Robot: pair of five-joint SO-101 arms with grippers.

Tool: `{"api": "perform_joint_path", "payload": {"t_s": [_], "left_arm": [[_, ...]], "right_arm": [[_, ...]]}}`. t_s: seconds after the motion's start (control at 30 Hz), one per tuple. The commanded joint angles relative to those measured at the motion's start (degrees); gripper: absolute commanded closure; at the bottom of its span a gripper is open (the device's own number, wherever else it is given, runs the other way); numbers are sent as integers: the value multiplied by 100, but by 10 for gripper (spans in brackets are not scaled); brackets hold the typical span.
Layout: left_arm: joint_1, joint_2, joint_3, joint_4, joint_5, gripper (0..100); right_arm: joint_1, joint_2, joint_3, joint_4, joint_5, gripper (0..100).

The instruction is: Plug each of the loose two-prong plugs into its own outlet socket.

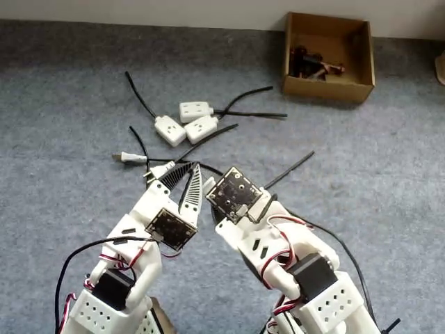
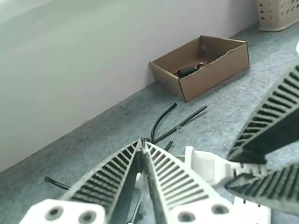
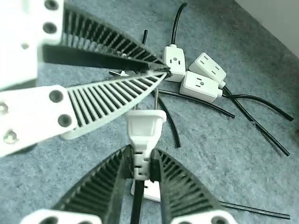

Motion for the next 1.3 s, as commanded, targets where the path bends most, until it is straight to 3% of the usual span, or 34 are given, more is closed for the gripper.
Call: {"api": "perform_joint_path", "payload": {"t_s": [0.0,1.27], "left_arm": [[-13,13,-31,-9,35,993],[-13,22,180,-9,35,993]], "right_arm": [[180,-127,-127,31,-35,992],[189,-110,-462,400,-62,992]]}}
